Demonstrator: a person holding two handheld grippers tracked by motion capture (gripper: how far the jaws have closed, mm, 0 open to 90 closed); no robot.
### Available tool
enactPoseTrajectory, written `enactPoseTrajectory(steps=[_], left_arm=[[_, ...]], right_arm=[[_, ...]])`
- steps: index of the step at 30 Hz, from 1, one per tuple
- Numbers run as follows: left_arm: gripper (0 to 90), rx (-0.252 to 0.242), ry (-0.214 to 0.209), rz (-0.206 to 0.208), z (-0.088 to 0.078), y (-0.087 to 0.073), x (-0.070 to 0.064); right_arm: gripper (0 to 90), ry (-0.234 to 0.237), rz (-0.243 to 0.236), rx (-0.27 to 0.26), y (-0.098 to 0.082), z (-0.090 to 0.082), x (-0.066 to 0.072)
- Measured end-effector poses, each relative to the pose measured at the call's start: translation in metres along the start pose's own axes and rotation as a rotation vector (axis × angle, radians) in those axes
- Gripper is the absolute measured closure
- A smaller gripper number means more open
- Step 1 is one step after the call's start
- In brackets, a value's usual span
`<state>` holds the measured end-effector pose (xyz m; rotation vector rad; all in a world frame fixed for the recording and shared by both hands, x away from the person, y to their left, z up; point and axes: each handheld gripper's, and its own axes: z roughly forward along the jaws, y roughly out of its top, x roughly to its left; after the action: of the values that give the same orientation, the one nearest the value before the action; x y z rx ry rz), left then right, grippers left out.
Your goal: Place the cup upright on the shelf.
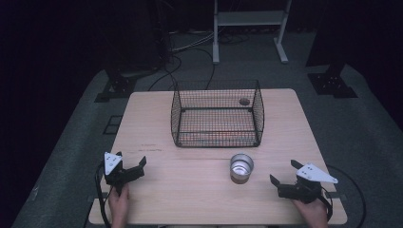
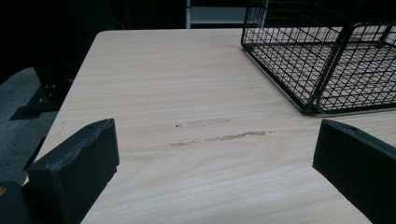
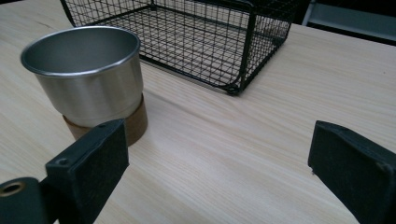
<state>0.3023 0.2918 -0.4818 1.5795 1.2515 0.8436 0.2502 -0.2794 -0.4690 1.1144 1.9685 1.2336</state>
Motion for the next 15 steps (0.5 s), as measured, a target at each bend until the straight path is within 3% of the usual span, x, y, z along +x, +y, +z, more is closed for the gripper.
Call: enactPoseTrajectory(steps=[15], left_arm=[[0.0,0.000,0.000,0.000,0.000,0.000,0.000]], right_arm=[[4.5,0.060,-0.041,0.011,0.005,0.004,0.012]])
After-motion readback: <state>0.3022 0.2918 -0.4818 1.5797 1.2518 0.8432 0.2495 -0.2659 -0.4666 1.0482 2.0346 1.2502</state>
